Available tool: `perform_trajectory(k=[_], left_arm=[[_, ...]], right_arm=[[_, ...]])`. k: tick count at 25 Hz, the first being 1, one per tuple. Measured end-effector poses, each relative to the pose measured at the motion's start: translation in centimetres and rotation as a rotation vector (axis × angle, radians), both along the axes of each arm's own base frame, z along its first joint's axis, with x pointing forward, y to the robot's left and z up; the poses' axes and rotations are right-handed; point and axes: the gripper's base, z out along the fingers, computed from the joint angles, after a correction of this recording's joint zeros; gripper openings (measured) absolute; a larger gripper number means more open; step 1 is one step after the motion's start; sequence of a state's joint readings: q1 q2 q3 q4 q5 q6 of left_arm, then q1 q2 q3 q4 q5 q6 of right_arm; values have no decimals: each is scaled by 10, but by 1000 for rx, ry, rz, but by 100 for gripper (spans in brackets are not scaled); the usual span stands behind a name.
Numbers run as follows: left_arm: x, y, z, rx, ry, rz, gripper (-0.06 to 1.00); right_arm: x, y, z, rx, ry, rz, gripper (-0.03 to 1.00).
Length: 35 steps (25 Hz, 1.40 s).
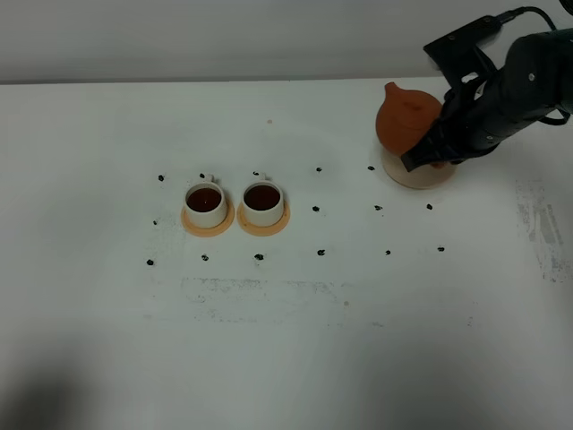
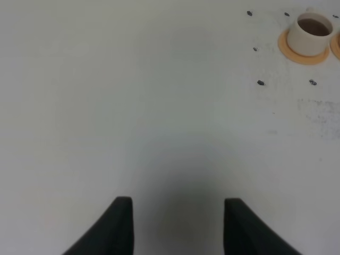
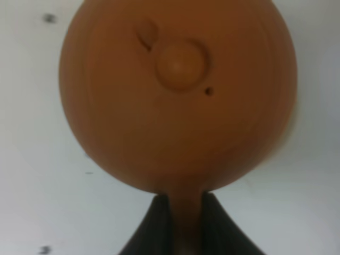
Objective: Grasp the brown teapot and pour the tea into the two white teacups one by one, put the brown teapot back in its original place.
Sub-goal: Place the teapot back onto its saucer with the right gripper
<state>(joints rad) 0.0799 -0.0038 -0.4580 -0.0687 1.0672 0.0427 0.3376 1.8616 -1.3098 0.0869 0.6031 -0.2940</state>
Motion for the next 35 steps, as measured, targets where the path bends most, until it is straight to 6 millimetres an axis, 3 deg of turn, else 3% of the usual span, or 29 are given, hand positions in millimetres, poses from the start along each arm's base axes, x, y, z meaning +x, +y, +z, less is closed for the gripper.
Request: perform_trajectory(k=[4,15,29,32,35], left_arm=[[0,0,0,-1,0,0,42],[0,0,0,-1,0,0,42],[0,0,0,-1,0,0,42],[0,0,0,-1,0,0,42],[0,0,0,-1,0,0,42]], right_arm=[[5,-15,-13,10,-12,-50,11],[19,-14,-57,11,20,-77,11],[21,-13,-61,17,10,-82,12],[21,-13,-61,21,5,-84,16],[22,-13,-60,24,-7,-85,28]])
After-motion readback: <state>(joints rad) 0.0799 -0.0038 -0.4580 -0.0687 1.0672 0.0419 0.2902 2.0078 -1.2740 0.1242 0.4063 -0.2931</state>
